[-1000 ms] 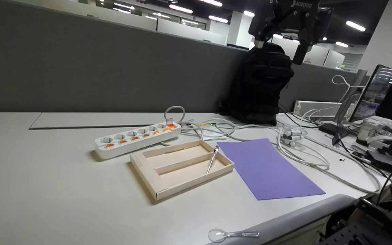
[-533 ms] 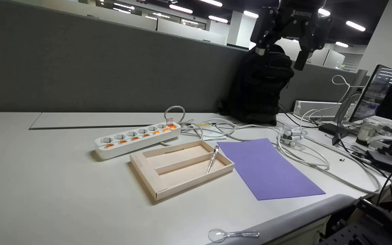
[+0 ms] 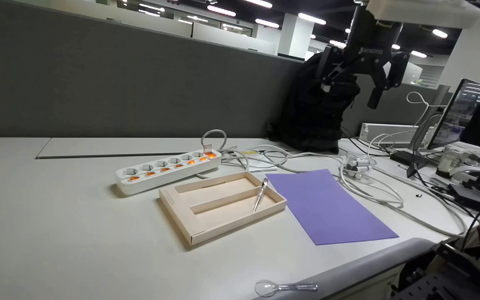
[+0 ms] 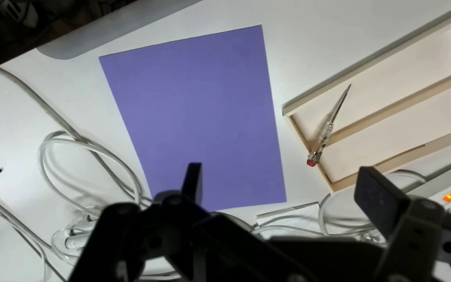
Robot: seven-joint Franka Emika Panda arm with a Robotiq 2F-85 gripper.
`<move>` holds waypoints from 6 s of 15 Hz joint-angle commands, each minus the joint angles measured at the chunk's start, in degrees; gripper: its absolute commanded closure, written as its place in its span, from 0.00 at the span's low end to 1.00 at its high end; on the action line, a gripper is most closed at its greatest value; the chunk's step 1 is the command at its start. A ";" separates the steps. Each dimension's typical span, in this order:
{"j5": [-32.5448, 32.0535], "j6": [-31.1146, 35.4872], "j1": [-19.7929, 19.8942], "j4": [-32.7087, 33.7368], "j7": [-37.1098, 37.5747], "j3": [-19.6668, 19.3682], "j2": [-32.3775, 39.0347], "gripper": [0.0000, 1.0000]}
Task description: Remove the screwdriver from the tray and put it on the table
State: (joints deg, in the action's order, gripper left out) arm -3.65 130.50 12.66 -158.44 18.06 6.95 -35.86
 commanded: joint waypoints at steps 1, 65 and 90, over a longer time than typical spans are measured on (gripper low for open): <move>-2.02 2.86 1.54 1.13 4.67 -0.22 5.02 0.00; -6.12 29.18 -30.24 26.43 29.73 -23.36 62.88 0.67; -23.54 34.95 -28.24 11.16 56.94 -41.58 43.53 0.96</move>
State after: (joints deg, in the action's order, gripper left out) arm -29.27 163.86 -22.21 -143.83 74.80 -39.34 10.87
